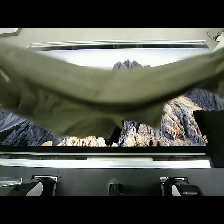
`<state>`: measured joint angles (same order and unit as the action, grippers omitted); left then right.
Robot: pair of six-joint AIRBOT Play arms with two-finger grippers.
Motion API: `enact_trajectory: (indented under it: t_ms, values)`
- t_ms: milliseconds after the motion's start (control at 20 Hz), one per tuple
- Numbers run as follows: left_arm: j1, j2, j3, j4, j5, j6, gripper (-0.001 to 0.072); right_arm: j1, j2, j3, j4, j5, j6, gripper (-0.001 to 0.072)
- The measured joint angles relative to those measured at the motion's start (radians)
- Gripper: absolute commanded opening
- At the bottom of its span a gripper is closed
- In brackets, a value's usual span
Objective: Fold the clothes and pants, and hang the long-sleeved shirts on hangers.
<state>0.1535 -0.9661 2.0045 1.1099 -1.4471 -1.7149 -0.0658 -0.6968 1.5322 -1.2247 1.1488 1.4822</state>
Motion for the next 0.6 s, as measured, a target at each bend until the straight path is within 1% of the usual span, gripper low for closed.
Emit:
enact_trajectory:
  t_ms: [150,250,300,400,500,600]
  values:
    - [0.000,0.007,-0.077,0.024,-0.079,-0.048,0.0015,0.000,-0.040,-0.010,0.041,0.120,0.045,0.0032]
    - [0.000,-0.025,-0.208,0.043,-0.094,-0.050,0.0015,0.000,-0.126,-0.047,0.088,0.175,0.058,0.0032]
    - [0.000,-0.045,-0.286,0.047,-0.078,-0.044,0.0015,0.000,-0.179,-0.076,0.109,0.186,0.061,0.0032]
    - [0.000,-0.100,-0.480,0.049,0.021,-0.019,0.0015,0.000,-0.305,-0.150,0.140,0.159,0.056,0.0032]
    - [0.000,-0.181,-0.663,0.052,0.177,-0.006,0.0015,0.000,-0.443,-0.212,0.156,0.075,0.037,0.0032]
    - [0.000,-0.290,-0.786,0.030,0.327,0.005,0.0016,0.000,-0.588,-0.246,0.171,-0.034,0.029,0.0033]
